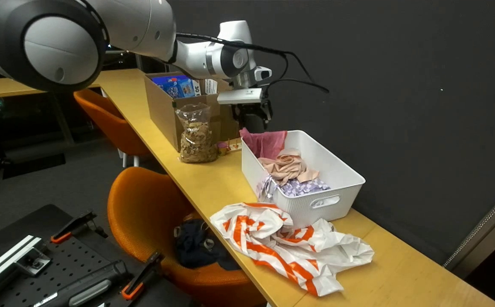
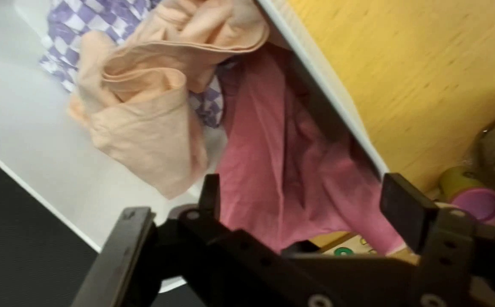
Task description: Pick up all the items from the backrest of the orange chair and put them in the white basket
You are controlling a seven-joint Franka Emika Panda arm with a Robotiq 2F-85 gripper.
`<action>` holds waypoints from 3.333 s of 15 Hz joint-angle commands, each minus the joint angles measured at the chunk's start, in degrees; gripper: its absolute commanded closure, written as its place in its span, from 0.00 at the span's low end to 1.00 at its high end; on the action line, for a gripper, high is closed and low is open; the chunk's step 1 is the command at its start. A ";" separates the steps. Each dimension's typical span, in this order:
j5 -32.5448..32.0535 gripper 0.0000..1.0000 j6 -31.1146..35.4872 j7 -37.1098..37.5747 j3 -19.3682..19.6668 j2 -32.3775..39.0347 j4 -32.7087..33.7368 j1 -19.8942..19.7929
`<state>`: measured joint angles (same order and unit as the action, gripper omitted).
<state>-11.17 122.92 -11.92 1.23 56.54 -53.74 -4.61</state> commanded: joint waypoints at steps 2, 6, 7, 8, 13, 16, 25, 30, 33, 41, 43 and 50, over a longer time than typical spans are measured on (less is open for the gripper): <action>0.23 0.00 0.32 -2.85 -0.31 1.75 -0.66 2.66; -1.41 0.00 0.13 -3.53 0.85 4.40 1.57 4.49; -1.77 0.00 -0.08 -3.92 1.00 5.10 2.39 4.67; -2.18 0.00 0.07 -4.19 1.23 5.65 3.09 4.95; -5.72 0.00 0.12 -5.99 3.43 10.67 10.67 6.97; -7.00 0.00 -0.37 -6.43 4.28 14.41 16.62 8.00; -9.29 0.59 0.90 -7.74 7.00 19.40 22.71 9.05; -11.05 0.95 1.20 -7.88 7.98 19.08 22.79 9.71; -12.10 0.98 1.27 -7.46 8.82 18.63 22.32 10.34; -14.31 0.99 1.94 -4.98 11.53 15.12 19.76 10.76; -14.55 0.99 2.35 -3.59 12.65 12.61 19.34 10.16; -14.33 0.99 2.23 3.88 17.49 4.22 17.90 6.56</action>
<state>-24.52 124.94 -11.55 16.90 64.89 -32.80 2.80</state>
